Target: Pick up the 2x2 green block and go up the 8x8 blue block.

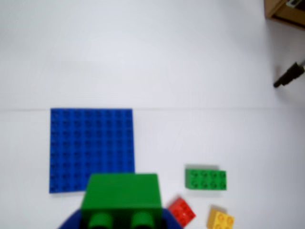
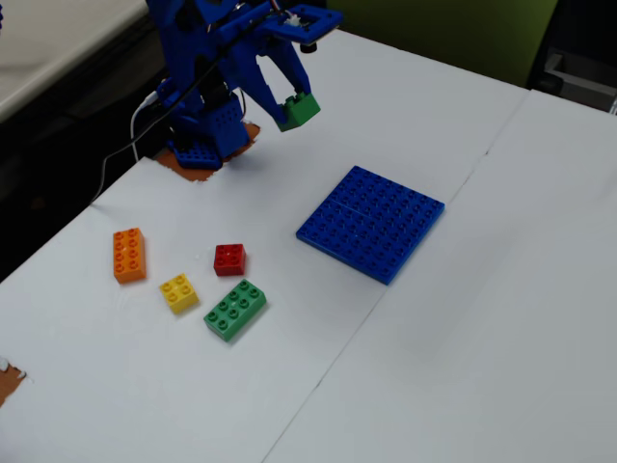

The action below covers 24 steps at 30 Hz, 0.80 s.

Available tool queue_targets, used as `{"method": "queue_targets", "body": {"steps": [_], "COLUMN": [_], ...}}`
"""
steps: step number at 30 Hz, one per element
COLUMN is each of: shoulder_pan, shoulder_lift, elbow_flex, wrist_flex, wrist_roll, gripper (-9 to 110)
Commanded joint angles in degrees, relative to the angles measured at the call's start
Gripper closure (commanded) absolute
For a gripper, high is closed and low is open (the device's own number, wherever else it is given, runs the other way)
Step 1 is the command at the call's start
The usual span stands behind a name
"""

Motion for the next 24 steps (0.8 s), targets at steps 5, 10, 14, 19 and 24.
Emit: {"method": "queue_targets", "body": {"steps": [5,10,14,19,24], "shoulder_pan": [-9.3,-15.1,-17.3,-18.6,-19.0], "shoulder_lift": [-4.5,-12.1,-17.2,-19.2,-17.1], "elbow_flex": [-13.5,-19.6,-19.5,-13.0,-4.9], "wrist_flex": [-0.4,-0.7,0.5,0.9,1.1], "wrist_roll": [2.9,4.3,5.3,6.3,7.6], "gripper": [101,101,101,101,101]}}
